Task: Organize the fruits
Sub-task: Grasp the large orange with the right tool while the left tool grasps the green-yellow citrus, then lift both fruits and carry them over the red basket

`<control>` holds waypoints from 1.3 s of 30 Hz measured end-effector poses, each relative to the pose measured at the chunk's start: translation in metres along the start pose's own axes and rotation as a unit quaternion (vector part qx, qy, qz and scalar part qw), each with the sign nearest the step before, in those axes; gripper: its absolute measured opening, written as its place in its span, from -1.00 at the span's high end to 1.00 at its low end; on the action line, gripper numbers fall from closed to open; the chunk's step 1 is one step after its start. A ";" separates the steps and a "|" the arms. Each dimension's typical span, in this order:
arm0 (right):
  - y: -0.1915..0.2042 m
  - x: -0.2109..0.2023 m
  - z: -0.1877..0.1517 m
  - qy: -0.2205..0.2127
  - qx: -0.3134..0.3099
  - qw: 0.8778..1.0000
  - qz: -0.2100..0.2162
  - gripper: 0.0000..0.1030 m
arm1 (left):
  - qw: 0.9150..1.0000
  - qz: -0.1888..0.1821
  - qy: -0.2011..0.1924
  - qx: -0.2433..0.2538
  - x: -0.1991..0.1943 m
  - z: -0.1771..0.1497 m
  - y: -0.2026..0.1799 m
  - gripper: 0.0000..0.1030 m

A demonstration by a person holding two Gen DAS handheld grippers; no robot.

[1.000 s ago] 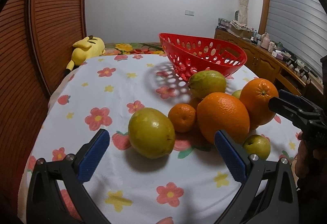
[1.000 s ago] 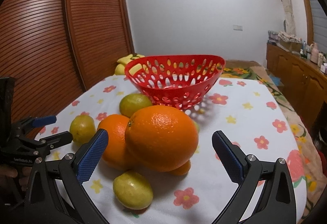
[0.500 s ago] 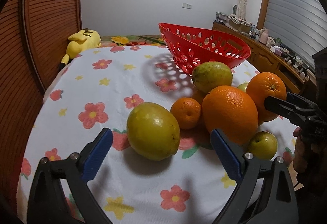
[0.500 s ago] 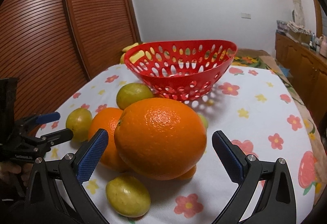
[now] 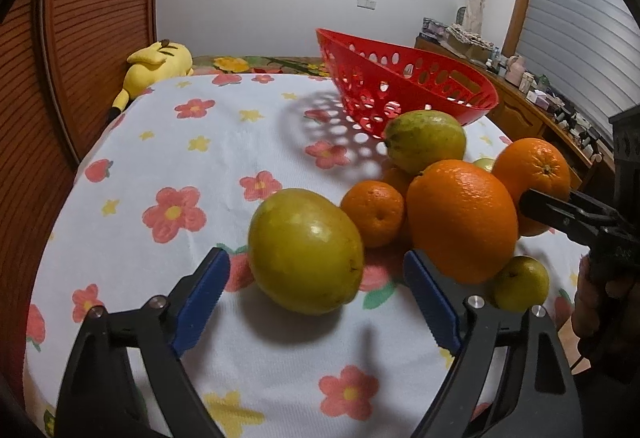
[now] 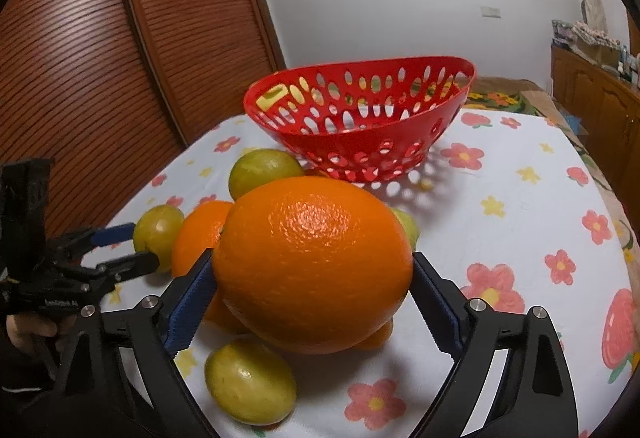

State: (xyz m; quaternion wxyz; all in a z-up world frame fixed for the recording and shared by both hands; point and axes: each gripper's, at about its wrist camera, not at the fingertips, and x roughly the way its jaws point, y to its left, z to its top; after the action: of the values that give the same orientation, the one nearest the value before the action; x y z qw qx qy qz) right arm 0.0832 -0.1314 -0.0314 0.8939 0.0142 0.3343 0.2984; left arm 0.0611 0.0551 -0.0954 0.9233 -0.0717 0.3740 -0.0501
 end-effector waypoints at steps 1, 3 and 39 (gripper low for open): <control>0.000 0.001 0.000 0.002 0.000 1.000 0.003 -0.81 | 1.000 -0.001 0.001 -0.003 0.001 0.000 0.002 -0.66; 0.001 0.001 -0.001 0.001 -0.002 1.000 0.001 -0.77 | 1.000 -0.009 0.002 -0.014 0.003 0.001 0.007 -0.64; -0.013 -0.033 0.028 -0.034 -0.028 0.999 -0.011 -0.74 | 0.999 -0.026 0.000 -0.021 0.013 0.010 0.013 -0.18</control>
State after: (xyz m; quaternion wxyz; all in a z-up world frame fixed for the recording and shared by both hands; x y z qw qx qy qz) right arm 0.0876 -0.1553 0.0067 0.9079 -0.0046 0.2953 0.2974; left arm 0.0780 0.0669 -0.0991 0.9199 -0.1004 0.3732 -0.0660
